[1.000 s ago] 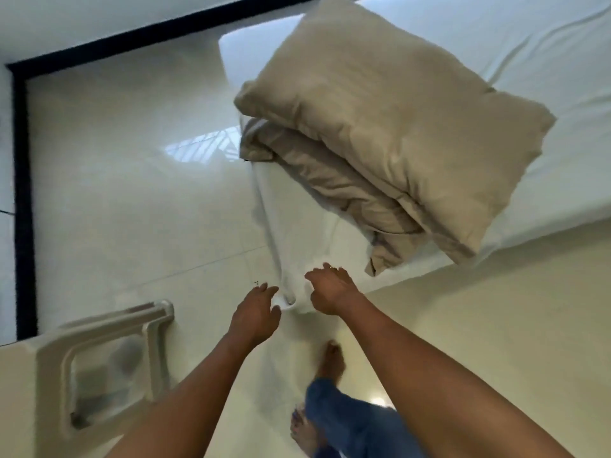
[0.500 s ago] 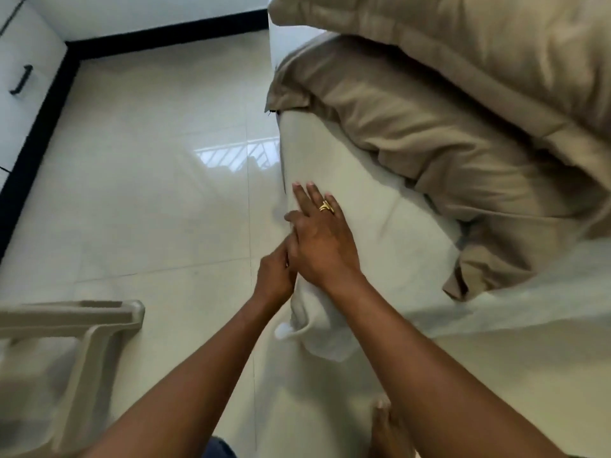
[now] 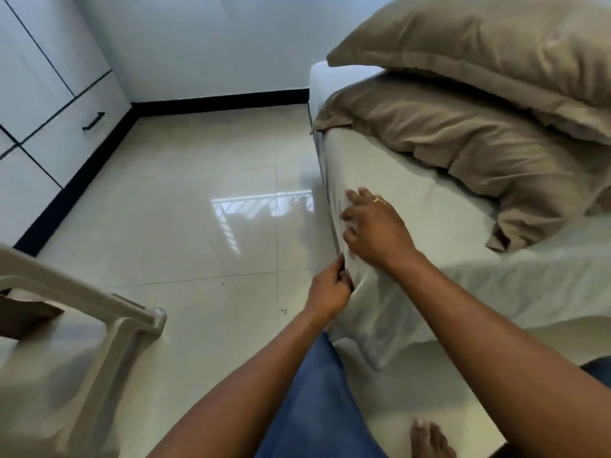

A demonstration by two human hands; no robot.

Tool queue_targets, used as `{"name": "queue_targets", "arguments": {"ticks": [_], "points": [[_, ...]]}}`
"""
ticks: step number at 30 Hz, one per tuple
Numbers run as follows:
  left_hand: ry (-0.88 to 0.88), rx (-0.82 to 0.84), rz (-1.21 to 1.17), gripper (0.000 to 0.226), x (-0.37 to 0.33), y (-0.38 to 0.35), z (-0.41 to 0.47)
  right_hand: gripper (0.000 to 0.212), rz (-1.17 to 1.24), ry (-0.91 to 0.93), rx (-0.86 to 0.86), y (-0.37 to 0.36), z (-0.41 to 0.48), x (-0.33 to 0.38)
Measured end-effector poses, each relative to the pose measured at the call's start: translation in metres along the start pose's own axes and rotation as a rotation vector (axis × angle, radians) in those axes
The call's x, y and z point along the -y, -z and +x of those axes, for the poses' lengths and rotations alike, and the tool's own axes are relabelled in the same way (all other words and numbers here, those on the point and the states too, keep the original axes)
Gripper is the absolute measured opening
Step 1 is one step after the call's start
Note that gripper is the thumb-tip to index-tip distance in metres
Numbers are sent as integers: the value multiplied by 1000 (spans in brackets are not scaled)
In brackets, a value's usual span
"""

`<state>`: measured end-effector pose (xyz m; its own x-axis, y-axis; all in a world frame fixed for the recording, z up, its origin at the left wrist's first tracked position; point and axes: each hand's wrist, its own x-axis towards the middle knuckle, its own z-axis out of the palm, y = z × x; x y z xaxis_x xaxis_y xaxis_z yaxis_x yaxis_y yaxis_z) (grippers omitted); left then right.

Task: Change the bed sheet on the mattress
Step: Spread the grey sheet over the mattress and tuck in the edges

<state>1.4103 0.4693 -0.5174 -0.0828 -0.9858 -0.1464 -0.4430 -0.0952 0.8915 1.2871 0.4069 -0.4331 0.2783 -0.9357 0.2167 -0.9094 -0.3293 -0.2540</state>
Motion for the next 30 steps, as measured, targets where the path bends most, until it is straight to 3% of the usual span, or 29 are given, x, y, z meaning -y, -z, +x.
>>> {"name": "queue_targets", "arguments": {"ticks": [4,8,12,15,18,24,30], "points": [[-30,28,55,26,8,11,-10,28,24,29,8,-3,-14,3],[113,96,-107,36,12,25,-10,26,124,5,-56,-5,-8,0],[193,39,-235,33,17,31,0,25,92,19,-47,-3,-15,6],[214,8,-378,30,15,35,2,22,-14,140,-117,-3,-57,30],[272,99,-492,26,6,30,8,17,28,176,-115,-12,-128,46],[369,277,-780,69,-18,18,5,15,117,-155,-232,-31,-175,26],[406,297,-999,102,-18,16,-9,34,166,-341,-226,-52,-176,25]]}}
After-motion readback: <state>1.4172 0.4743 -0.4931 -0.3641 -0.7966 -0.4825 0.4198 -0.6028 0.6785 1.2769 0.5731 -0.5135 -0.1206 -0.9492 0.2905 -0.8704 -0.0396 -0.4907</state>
